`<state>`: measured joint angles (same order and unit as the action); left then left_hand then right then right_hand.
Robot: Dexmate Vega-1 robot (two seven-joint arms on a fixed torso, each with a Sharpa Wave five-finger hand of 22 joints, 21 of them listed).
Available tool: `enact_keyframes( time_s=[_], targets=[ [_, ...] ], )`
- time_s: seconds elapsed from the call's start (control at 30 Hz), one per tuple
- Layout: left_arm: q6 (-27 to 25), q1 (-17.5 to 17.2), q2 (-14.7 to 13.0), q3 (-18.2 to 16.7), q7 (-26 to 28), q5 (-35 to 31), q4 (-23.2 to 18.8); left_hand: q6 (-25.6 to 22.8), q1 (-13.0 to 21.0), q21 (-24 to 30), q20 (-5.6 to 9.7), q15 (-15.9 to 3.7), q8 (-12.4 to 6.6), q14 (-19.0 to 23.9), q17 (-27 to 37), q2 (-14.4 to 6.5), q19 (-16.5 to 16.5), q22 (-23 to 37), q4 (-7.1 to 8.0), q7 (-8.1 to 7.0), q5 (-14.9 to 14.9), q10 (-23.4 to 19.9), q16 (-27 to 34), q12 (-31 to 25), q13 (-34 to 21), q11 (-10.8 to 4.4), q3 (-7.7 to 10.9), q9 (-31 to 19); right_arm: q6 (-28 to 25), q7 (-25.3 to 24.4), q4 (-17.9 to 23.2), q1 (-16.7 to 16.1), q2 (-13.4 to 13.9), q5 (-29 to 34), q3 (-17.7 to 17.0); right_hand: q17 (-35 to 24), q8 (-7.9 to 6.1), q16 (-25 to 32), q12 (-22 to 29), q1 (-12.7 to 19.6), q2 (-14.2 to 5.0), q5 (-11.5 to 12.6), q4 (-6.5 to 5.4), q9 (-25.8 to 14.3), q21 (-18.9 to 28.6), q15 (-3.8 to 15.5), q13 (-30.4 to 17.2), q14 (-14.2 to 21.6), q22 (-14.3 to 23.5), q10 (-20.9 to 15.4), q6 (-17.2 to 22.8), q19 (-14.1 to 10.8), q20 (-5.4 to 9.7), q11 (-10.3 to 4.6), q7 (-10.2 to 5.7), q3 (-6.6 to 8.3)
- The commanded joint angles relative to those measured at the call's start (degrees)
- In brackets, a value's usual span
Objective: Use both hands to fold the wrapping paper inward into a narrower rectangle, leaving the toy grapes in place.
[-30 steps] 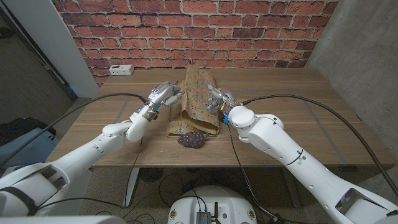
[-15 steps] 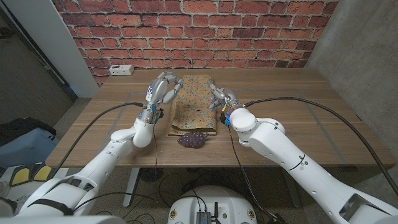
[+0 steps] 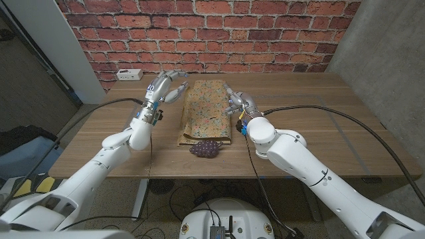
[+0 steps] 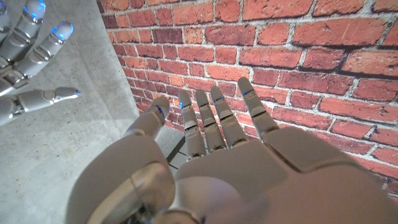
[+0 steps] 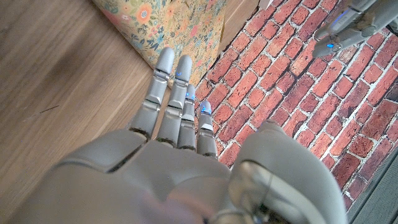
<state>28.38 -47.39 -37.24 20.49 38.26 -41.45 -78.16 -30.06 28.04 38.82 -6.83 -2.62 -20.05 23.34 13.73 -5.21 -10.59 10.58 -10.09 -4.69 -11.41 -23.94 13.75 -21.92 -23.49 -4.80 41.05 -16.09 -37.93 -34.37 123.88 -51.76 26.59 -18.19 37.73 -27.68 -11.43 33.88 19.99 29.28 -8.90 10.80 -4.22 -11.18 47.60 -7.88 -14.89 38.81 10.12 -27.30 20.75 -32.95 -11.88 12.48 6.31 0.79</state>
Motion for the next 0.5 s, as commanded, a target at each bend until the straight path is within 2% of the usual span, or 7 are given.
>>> enact_keyframes(
  time_s=[0.03,0.13,0.23,0.33,0.4,0.5],
  targets=[
    [-13.0,3.0,-9.2,8.1,-29.3,9.7,-8.7,2.9,0.9,-1.6,0.35,-3.22,3.58,-2.8,-2.6,0.8,1.4,-0.5,0.36,-1.3,1.1,2.0,-1.6,3.5,3.3,-0.38,-3.1,2.5,2.2,-0.6,0.4,-1.2,0.5,1.4,-0.4,1.4,0.09,-2.5,-0.8,0.2,0.87,0.0,0.24,-0.2,-1.2,-0.6,-0.2,-3.1,0.1,1.2,0.1,1.8,-0.12,-0.17,-0.61,0.52],
    [-14.7,4.2,-10.2,9.8,-32.6,10.5,-9.6,4.2,1.0,-3.0,0.13,-3.08,5.48,-5.1,-3.4,0.4,2.7,-0.6,0.82,-1.44,1.3,4.2,-2.6,5.8,5.3,-0.42,-4.7,3.8,2.6,-0.7,0.7,-1.5,0.8,2.0,-0.5,2.7,0.07,-5.3,-1.6,-0.1,0.99,-0.1,0.55,-0.2,-2.7,-1.35,-0.1,-6.8,0.0,2.5,-0.1,4.4,-0.26,-0.05,-0.62,0.9],
    [-16.3,5.5,-10.8,11.5,-35.2,10.5,-10.1,5.9,1.1,-4.3,0.94,-2.8,7.12,-7.4,-3.7,-0.3,3.9,-0.7,1.14,-1.87,1.5,5.5,-3.2,7.4,6.8,-0.7,-5.8,4.5,2.7,-0.7,1.0,-1.6,0.9,2.3,-0.5,3.7,0.04,-7.2,-2.3,-0.3,1.02,-0.1,0.77,-0.2,-4.1,-1.64,0.0,-8.9,0.0,3.5,-0.3,6.6,-0.3,-0.3,-0.89,1.23],
    [-17.2,6.4,-11.2,13.0,-36.2,9.9,-10.4,6.7,1.1,-5.2,1.67,-2.26,7.92,-8.5,-3.9,-1.1,5.0,-0.7,1.44,-1.8,1.6,6.5,-3.4,8.5,7.8,-0.57,-6.48,4.8,2.8,-0.8,1.0,-1.8,0.9,2.8,-0.5,4.1,0.06,-8.0,-2.6,-0.3,1.06,-0.1,0.93,-0.2,-4.6,-1.75,0.1,-10.0,0.0,3.9,-0.4,7.3,-0.3,-0.31,-0.97,1.39],
    [-18.1,7.1,-11.3,14.2,-37.4,9.1,-10.8,7.0,1.1,-5.7,2.47,-2.49,8.23,-9.1,-3.9,-1.3,5.5,-0.7,1.41,-2.72,1.6,6.6,-3.5,8.7,8.3,-0.68,-6.79,4.9,3.2,-0.8,1.1,-1.9,0.9,3.0,-0.5,4.3,0.07,-8.4,-2.8,-0.3,1.05,-0.1,0.99,-0.2,-4.9,-1.68,0.1,-10.4,0.0,4.3,-0.5,7.6,-0.3,-0.29,-1.04,1.47],
    [-19.0,7.7,-11.6,15.4,-37.9,8.0,-11.2,7.3,1.2,-6.1,3.37,-2.67,8.56,-9.6,-4.0,-1.4,5.8,-0.7,1.39,-3.3,1.7,6.8,-3.6,9.1,8.8,-0.89,-7.19,5.0,3.1,-0.6,1.3,-1.9,1.1,3.4,-0.5,4.5,0.06,-8.9,-2.9,-0.4,1.1,-0.1,1.1,-0.2,-5.3,-1.79,0.2,-10.9,0.0,4.4,-0.6,8.2,-0.31,-0.33,-1.04,1.57]
  ],
)
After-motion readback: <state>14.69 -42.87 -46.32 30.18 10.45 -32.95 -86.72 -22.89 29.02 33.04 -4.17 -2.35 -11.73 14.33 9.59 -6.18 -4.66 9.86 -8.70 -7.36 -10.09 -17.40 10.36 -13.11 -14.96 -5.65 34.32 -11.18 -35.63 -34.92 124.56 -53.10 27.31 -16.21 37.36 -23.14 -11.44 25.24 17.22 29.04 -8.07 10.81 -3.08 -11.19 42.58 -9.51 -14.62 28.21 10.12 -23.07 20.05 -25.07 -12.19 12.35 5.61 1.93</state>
